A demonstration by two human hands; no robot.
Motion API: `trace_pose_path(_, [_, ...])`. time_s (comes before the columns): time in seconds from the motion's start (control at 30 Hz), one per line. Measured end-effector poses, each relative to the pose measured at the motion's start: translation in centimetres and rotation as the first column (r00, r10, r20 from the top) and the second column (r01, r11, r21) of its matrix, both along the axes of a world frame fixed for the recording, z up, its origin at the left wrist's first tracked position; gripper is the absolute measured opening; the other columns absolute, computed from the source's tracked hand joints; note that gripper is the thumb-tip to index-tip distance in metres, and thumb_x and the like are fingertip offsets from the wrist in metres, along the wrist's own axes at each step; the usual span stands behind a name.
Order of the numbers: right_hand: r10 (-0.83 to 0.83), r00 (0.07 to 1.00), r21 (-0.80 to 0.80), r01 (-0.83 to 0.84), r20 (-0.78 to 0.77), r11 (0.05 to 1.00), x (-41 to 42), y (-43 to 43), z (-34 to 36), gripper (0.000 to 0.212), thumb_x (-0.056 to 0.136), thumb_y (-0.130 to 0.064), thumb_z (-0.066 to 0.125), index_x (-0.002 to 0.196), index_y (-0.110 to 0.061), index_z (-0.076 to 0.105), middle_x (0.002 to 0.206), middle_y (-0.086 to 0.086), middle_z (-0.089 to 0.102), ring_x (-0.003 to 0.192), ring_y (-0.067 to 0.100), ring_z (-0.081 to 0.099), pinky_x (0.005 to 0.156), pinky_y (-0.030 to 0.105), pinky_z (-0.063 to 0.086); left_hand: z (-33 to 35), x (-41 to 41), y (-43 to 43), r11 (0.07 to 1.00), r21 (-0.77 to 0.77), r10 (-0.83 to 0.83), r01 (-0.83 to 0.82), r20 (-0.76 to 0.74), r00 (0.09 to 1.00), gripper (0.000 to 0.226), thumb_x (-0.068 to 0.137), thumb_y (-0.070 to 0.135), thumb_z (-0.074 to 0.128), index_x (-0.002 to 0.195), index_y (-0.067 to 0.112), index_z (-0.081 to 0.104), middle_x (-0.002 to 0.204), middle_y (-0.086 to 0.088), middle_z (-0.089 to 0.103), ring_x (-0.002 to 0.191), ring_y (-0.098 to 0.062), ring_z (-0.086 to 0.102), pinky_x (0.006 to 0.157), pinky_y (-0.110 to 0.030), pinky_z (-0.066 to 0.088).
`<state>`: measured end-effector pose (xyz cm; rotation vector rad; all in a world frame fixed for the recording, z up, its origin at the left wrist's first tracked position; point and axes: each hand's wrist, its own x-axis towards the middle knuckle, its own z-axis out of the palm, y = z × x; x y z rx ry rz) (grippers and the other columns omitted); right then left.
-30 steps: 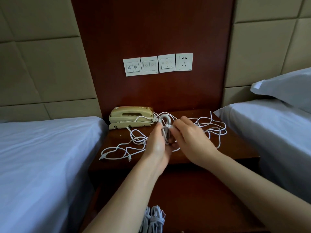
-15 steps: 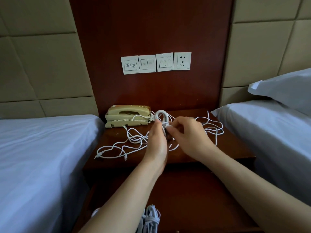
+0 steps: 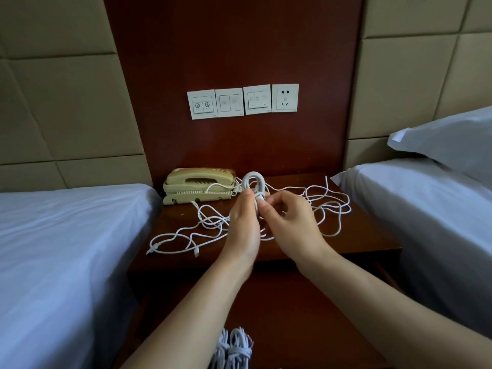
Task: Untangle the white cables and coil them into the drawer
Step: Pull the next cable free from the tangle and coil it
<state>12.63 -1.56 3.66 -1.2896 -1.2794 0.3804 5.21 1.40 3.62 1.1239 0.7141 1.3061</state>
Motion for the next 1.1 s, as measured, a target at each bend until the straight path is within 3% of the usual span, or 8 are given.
trace_pose_path(0.07, [0.045,0.996,0.027,-0.047,0.083,0.999,0.0,-0.3,0.1,0.012,0.09,-0.017,0.06,0.08,-0.01,0.059,0.068,0.0,0.064,0.062,0.011,0.062,0.064,0.031,0.052,0.1,-0.3,0.2,1.0,-0.014,0.003,-0.003,0.012,1.0,0.041,0.1,0.035,0.032,0.082,0.014,0.062,0.086,-0.009,0.063,0.092,-0.027,0.06,0.09,-0.04,0.046])
trace_pose_path(0.2, [0.02,0.897,0.111,-0.076,0.443,0.991,0.3,-0.8,-0.2,0.008,0.086,-0.009,0.063,0.088,-0.014,0.056,0.074,-0.008,0.055,0.064,0.005,0.052,0.059,0.017,0.041,0.1,-1.2,0.5,0.975,-0.181,-0.098,0.125,0.155,0.983,0.04,0.102,0.03,0.028,0.085,0.01,0.059,0.076,-0.007,0.064,0.077,-0.017,0.061,0.076,-0.03,0.049])
trace_pose_path(0.33, [-0.052,0.771,0.179,-0.082,0.635,0.98,0.8,-1.1,-0.3,0.015,0.085,-0.028,0.053,0.088,-0.014,0.055,0.077,-0.01,0.053,0.065,0.017,0.055,0.057,0.038,0.047,0.2,-1.7,0.2,0.935,-0.267,-0.185,0.234,0.197,0.963,0.036,0.099,0.026,0.029,0.077,0.013,0.056,0.068,-0.006,0.06,0.07,-0.015,0.055,0.07,-0.029,0.044])
trace_pose_path(0.53, [-0.053,0.765,0.265,-0.157,0.642,0.951,0.2,-1.9,0.5,0.014,0.088,-0.022,0.051,0.084,-0.009,0.052,0.071,-0.002,0.056,0.06,0.019,0.054,0.053,0.041,0.046,1.2,-2.1,-1.2,0.909,-0.293,-0.226,0.295,0.247,0.942,0.035,0.097,0.025,0.032,0.071,0.013,0.052,0.056,-0.005,0.057,0.05,-0.012,0.06,0.049,-0.02,0.05])
trace_pose_path(0.77, [0.004,0.893,0.209,-0.11,0.451,0.972,-1.0,-1.8,0.3,0.007,0.094,-0.014,0.053,0.088,-0.011,0.052,0.063,-0.008,0.052,0.056,0.01,0.049,0.051,0.021,0.035,1.6,-1.9,-1.7,0.954,-0.232,-0.129,0.19,0.254,0.958,0.039,0.1,0.034,0.029,0.082,0.013,0.057,0.065,-0.004,0.064,0.064,-0.013,0.065,0.057,-0.025,0.051])
trace_pose_path(0.87, [-0.032,0.858,0.24,-0.108,0.513,0.965,-1.1,-1.7,0.3,0.009,0.095,-0.021,0.049,0.093,-0.012,0.051,0.067,-0.009,0.053,0.058,0.011,0.051,0.053,0.027,0.037,1.8,-1.9,-2.1,0.949,-0.256,-0.113,0.184,0.269,0.956,0.04,0.099,0.035,0.032,0.08,0.014,0.06,0.057,-0.002,0.065,0.054,-0.011,0.066,0.048,-0.021,0.05])
trace_pose_path(0.97, [-0.017,0.807,0.222,-0.142,0.59,0.965,-0.6,-1.4,0.5,0.015,0.092,-0.027,0.045,0.103,-0.017,0.045,0.063,-0.017,0.042,0.054,0.011,0.046,0.051,0.029,0.036,2.2,-2.0,-2.0,0.947,-0.273,-0.09,0.171,0.284,0.955,0.039,0.098,0.031,0.034,0.078,0.012,0.06,0.06,-0.005,0.063,0.057,-0.015,0.063,0.056,-0.025,0.05])
trace_pose_path(1.1, [0.098,0.763,0.125,-0.229,0.639,0.965,0.9,-1.1,1.1,0.024,0.089,-0.024,0.058,0.107,-0.022,0.041,0.063,-0.012,0.047,0.053,0.009,0.046,0.051,0.022,0.035,2.5,-2.7,-1.3,0.952,-0.263,-0.122,0.158,0.15,0.981,0.036,0.098,0.025,0.031,0.075,0.011,0.055,0.066,-0.007,0.057,0.062,-0.017,0.053,0.062,-0.029,0.045])
